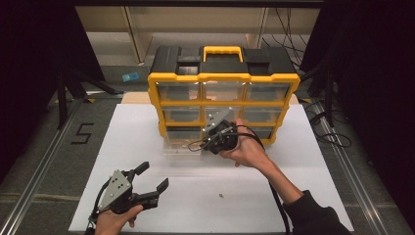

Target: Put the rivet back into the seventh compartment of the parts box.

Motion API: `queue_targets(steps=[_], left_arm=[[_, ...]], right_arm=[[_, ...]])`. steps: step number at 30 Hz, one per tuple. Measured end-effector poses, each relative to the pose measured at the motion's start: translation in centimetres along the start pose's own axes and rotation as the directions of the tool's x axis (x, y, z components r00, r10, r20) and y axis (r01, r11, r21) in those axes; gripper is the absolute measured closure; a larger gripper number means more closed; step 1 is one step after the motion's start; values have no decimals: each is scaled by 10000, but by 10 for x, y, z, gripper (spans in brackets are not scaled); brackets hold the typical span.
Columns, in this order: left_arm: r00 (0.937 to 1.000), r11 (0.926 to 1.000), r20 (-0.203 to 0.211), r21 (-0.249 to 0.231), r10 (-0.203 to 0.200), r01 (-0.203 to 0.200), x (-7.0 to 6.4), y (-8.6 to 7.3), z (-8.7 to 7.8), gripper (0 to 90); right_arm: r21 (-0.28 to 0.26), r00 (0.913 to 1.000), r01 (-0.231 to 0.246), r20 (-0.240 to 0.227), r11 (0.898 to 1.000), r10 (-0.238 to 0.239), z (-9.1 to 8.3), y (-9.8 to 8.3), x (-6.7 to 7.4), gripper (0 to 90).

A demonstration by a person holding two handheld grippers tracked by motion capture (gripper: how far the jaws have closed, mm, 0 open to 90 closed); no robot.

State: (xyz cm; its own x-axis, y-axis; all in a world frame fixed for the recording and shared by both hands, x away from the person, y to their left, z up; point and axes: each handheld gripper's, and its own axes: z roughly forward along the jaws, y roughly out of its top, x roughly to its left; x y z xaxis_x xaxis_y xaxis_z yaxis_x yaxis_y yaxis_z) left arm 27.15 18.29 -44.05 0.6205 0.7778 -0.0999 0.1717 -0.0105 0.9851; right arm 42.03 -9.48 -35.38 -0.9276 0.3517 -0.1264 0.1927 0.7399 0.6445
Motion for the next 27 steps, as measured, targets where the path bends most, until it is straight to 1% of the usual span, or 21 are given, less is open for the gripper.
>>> queue_targets(steps=[8,18,27], left_arm=[[10000,10000,1,-7,-13,13,0,0,0,163],[10000,10000,11,-12,-12,12,0,0,0,163],[10000,10000,-20,-28,-57,57,0,0,-1,163]], right_arm=[[29,10000,64,-27,10000,-64,11,20,-2,748],[197,9999,131,-30,9997,-130,25,32,-7,748],[404,9998,143,-114,9991,-138,44,47,-7,748]])
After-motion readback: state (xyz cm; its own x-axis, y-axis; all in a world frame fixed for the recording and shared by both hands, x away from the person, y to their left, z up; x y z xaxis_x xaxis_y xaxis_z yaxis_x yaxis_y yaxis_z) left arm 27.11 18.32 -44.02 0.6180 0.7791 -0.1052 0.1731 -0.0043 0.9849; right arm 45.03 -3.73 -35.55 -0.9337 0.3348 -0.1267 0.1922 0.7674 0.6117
